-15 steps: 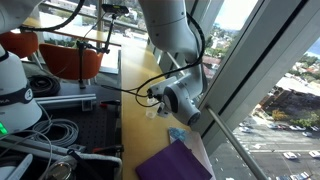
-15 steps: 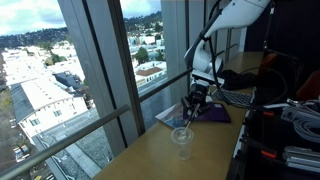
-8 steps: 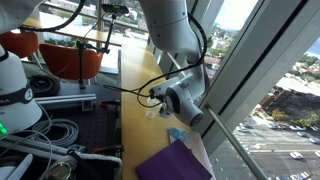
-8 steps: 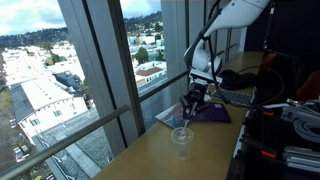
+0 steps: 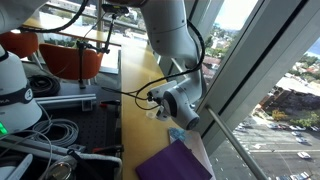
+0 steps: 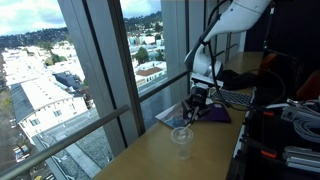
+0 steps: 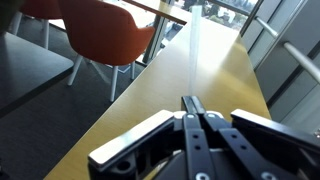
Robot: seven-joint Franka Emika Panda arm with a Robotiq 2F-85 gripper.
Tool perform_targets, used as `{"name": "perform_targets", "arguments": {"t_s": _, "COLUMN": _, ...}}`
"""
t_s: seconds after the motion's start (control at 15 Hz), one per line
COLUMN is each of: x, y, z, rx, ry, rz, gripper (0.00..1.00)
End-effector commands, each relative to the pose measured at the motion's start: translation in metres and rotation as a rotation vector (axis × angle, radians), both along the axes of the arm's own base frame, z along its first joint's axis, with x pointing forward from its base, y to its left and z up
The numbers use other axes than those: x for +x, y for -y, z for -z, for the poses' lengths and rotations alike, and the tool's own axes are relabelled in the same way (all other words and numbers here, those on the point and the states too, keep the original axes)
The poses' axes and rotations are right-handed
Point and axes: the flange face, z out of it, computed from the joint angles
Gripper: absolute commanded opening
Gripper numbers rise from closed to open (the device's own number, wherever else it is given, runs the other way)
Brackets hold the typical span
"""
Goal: Put the straw inside the cup
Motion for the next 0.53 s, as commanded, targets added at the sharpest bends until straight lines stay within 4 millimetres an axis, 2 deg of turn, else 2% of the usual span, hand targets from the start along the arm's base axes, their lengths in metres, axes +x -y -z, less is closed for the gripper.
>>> {"name": "perform_targets", "arguments": {"t_s": 0.0, "x": 0.006, "y": -0.003, "z": -0.003, "rx": 0.009, "ry": -0.009, "rz": 0.020, "gripper": 0.00}}
{"name": "perform_targets", "arguments": {"t_s": 0.47, "x": 0.006, "y": -0.010, "z": -0.020, "rx": -0.021, "ry": -0.007, "rz": 0.014, "gripper": 0.00}}
